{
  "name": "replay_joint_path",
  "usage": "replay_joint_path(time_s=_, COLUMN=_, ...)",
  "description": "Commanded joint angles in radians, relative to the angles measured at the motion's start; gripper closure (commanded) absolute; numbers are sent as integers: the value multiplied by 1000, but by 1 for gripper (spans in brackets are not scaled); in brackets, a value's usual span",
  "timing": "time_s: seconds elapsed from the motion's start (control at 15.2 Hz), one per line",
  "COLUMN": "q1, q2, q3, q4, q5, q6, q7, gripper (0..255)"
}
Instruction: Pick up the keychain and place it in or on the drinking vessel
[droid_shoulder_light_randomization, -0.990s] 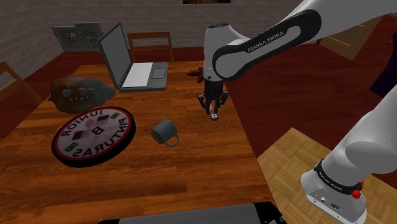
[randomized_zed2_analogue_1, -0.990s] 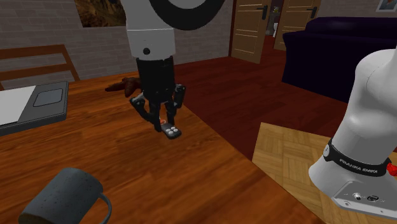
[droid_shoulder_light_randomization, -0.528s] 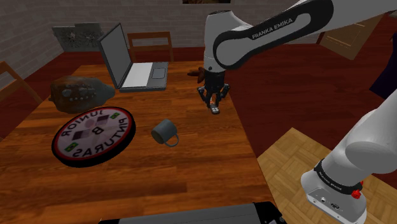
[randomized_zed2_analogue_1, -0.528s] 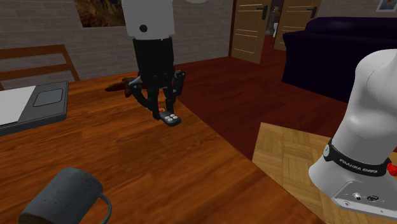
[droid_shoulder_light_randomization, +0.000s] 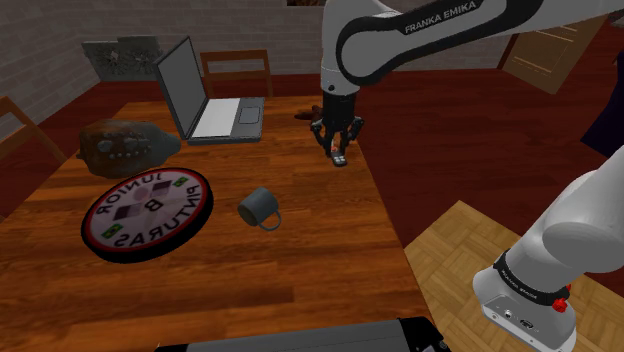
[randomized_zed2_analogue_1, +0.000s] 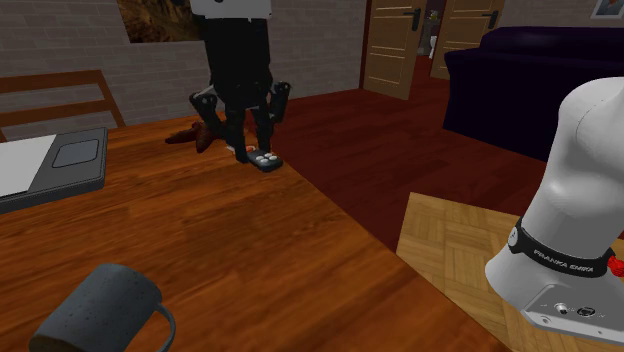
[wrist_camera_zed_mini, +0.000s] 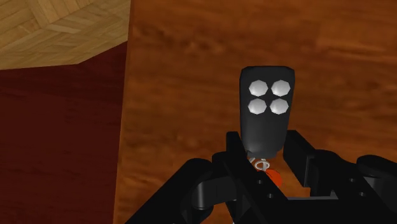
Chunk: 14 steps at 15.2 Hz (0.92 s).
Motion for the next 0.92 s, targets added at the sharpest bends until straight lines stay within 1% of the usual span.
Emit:
replay_joint_path(time_s=0.0, q1=0, q2=-7, q3=-1, q4=21, q5=1, q6=-28, q7=0, gripper=255)
replay_joint_path(time_s=0.59, q1=-3, q2=-29, q3=-6, q4=116, q5=5, q6=-144, q7=0, gripper=255)
replay_joint_path(time_s=0.86, q1=38, q2=50, q3=51, q4=207, q5=-19, q6=-155, q7=107, gripper=255)
